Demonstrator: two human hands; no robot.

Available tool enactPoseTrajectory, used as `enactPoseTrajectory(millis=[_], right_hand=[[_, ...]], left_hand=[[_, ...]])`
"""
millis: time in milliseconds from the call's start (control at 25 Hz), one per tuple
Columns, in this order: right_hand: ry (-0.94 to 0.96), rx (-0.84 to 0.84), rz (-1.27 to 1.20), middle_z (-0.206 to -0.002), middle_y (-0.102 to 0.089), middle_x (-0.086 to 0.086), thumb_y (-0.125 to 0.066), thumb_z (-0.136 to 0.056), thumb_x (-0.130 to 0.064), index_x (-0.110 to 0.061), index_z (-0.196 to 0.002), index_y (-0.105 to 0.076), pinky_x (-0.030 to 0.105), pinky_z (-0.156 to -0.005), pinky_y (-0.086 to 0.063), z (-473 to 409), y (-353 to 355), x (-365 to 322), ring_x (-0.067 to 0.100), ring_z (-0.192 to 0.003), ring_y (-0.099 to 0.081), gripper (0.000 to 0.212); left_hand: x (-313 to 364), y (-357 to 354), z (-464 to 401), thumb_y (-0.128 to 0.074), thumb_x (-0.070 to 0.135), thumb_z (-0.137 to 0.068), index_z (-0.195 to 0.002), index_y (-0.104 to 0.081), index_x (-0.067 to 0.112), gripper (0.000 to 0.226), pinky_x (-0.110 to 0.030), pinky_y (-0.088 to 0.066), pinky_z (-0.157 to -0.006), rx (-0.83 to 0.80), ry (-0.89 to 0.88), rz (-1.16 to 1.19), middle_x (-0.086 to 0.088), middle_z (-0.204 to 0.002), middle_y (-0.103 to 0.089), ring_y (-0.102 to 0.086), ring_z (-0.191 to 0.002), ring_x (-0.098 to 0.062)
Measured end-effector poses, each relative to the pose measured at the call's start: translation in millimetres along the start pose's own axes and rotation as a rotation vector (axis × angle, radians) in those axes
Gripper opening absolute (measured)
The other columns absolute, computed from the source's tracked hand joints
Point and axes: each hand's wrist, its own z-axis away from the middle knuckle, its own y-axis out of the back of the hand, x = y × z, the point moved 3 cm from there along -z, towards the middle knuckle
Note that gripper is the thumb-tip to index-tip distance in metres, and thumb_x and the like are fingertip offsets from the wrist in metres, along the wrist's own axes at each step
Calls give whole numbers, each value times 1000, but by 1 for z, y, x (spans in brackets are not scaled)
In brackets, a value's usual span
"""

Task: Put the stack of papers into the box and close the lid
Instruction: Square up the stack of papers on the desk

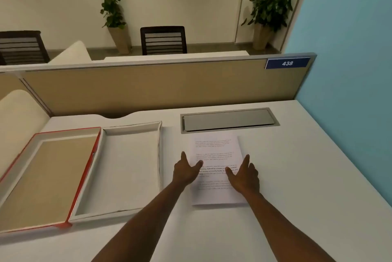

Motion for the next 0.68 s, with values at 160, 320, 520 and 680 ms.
enactPoseTrajectory(millis=[160, 320, 520, 680], right_hand=[[-14, -28, 18, -152, -35, 19, -64, -83, -58, -10, -154, -2, 49, -110, -40, 2, -8, 6, 36, -139, -34, 106], [9, -3, 2, -148, -41, 17, -66, -85, -52, -6, -153, -8, 44, -107, -42, 2, -11, 2, 34, -135, -39, 100], [8, 9, -8, -146, -42, 18, -67, -85, -50, -5, -152, -12, 43, -105, -44, 2, -15, 3, 33, -133, -41, 98], [-17, 29, -85, -148, -38, 20, -68, -86, -47, -3, -153, -11, 44, -112, -39, 3, -21, 5, 35, -135, -38, 98]], left_hand=[[-7, -12, -3, -63, 49, -91, -159, -11, 15, 92, -52, -32, -118, -1, 163, 246, -12, -164, -29, -34, -148, -38], [-8, -21, -8, -65, 48, -91, -159, -12, 17, 92, -54, -33, -116, 29, 221, 348, -12, -163, -32, -37, -146, -38], [-10, -20, -20, -65, 47, -91, -158, -16, 16, 89, -54, -35, -115, 54, 324, 470, -12, -162, -32, -38, -144, -38], [-4, -17, -30, -66, 45, -90, -149, -30, 11, 76, -50, -48, -99, 13, 401, 549, -13, -132, -52, -56, -117, -33]])
